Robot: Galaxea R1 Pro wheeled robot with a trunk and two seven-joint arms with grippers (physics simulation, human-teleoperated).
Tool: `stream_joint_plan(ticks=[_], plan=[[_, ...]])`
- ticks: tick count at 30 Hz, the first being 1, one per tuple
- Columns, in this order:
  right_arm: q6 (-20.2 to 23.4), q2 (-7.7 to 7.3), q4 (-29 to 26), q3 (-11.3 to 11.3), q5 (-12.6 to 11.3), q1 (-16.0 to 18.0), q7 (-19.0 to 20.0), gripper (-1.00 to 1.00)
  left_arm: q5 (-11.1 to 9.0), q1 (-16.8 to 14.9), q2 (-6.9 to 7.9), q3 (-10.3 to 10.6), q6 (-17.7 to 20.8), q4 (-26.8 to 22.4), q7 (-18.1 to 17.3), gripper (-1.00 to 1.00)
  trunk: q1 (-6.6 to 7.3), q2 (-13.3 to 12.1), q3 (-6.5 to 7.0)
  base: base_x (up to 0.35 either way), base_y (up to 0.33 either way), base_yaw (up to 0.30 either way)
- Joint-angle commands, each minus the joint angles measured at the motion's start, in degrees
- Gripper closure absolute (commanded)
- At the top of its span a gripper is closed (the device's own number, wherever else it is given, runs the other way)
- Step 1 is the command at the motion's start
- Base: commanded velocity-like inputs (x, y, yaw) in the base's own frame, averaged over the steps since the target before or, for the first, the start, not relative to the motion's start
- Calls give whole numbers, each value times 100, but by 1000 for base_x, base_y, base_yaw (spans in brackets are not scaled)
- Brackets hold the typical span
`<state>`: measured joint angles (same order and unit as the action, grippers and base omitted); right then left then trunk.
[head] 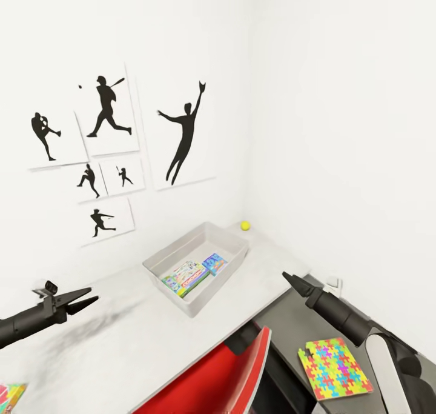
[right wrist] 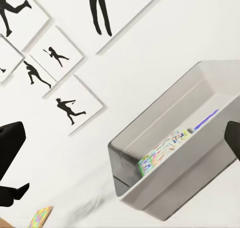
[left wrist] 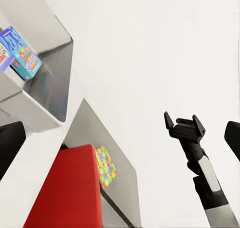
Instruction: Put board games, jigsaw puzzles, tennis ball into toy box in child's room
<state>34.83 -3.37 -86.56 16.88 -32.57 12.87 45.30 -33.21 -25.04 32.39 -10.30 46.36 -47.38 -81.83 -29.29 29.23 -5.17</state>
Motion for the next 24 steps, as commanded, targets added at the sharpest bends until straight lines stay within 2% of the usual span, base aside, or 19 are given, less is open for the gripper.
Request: stream_joint_plan(ticks=[1,6,13,24], plan=[[39,3,-1,-3,-30,5,5,-100,-8,-2,6,2,56,1,-24,-100,-1,11,-10,-123,96,30],[39,4,-1,-100,-25,5,2,-100,-10,6,12,2,29,1,-58,-100,-1,11,-7,-54,42,12],[39,8,6,-125,-29,5,-2,-100,-10,7,13,2,23,1,-61,-100,-1,11,-6,-61,24,2],[42,4,2,-109,-38,5,4,-100,-10,8,13,12,22,1,-62,-100,-1,11,22,-245,39,34]])
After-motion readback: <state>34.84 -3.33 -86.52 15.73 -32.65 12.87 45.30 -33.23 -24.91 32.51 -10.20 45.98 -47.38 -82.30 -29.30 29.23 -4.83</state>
